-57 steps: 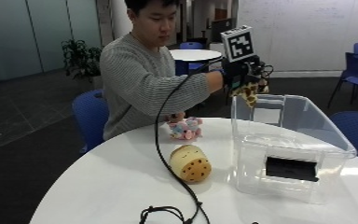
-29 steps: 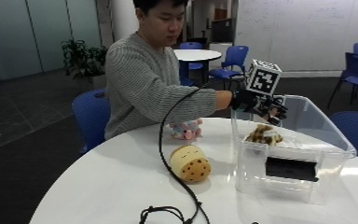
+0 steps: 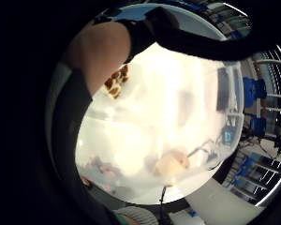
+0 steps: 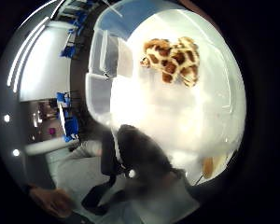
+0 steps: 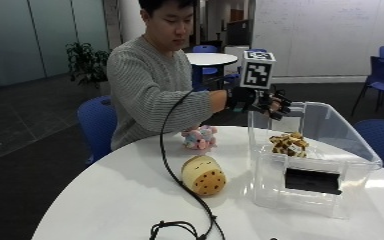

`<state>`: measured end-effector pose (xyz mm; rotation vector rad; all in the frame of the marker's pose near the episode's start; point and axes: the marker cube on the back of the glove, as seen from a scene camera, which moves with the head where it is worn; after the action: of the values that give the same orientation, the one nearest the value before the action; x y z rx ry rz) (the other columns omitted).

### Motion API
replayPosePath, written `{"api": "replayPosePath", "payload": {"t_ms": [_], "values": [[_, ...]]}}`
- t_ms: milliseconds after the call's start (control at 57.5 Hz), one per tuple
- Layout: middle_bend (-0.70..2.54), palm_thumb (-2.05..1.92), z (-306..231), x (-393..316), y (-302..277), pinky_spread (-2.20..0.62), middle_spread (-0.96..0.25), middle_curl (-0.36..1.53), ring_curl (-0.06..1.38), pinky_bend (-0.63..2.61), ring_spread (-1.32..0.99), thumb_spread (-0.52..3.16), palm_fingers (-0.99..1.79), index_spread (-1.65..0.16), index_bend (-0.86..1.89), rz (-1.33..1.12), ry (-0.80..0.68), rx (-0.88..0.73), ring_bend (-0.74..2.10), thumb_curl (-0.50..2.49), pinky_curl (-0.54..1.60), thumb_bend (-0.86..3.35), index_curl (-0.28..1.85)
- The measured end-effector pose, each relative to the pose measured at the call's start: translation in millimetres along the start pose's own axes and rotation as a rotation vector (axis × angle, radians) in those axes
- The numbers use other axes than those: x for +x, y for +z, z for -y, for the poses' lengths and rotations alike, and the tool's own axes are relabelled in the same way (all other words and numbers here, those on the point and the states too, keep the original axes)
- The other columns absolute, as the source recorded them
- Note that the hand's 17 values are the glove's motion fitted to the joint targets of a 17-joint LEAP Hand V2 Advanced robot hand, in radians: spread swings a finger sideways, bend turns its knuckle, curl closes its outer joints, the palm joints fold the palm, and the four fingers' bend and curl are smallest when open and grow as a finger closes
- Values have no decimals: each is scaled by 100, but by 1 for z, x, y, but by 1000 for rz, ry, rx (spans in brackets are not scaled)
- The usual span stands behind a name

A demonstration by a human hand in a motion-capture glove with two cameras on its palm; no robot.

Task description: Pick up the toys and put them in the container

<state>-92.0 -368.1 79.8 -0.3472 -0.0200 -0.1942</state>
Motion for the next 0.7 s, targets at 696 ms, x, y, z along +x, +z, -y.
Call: {"api": "replayPosePath", "payload": {"t_ms": [696], "values": [[16, -5, -153, 165, 138, 6, -17, 32, 39, 88, -14, 122, -4, -38, 16, -34, 440, -115, 34, 21, 35, -4, 31]]}}
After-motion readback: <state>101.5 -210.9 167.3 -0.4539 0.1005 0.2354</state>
